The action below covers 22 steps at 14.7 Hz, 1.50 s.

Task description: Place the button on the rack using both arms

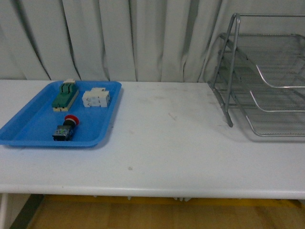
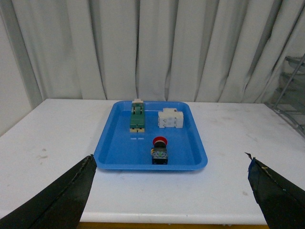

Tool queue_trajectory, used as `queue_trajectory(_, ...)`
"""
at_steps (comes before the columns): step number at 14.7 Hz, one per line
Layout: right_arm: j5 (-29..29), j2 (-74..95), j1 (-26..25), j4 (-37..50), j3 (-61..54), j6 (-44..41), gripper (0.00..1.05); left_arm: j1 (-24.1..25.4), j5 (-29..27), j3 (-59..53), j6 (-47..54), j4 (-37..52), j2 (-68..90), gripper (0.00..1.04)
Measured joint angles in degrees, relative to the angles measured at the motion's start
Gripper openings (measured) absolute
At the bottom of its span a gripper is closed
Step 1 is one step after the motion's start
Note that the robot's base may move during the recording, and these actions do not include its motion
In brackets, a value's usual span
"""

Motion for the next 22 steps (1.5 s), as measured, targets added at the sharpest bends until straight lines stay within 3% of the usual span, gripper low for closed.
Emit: queue_trajectory(22, 0.00, 0.00, 0.00, 0.00, 0.00, 0.00, 0.98, 0.00, 0.00, 0.00, 0.00, -0.02, 0.00, 0.98)
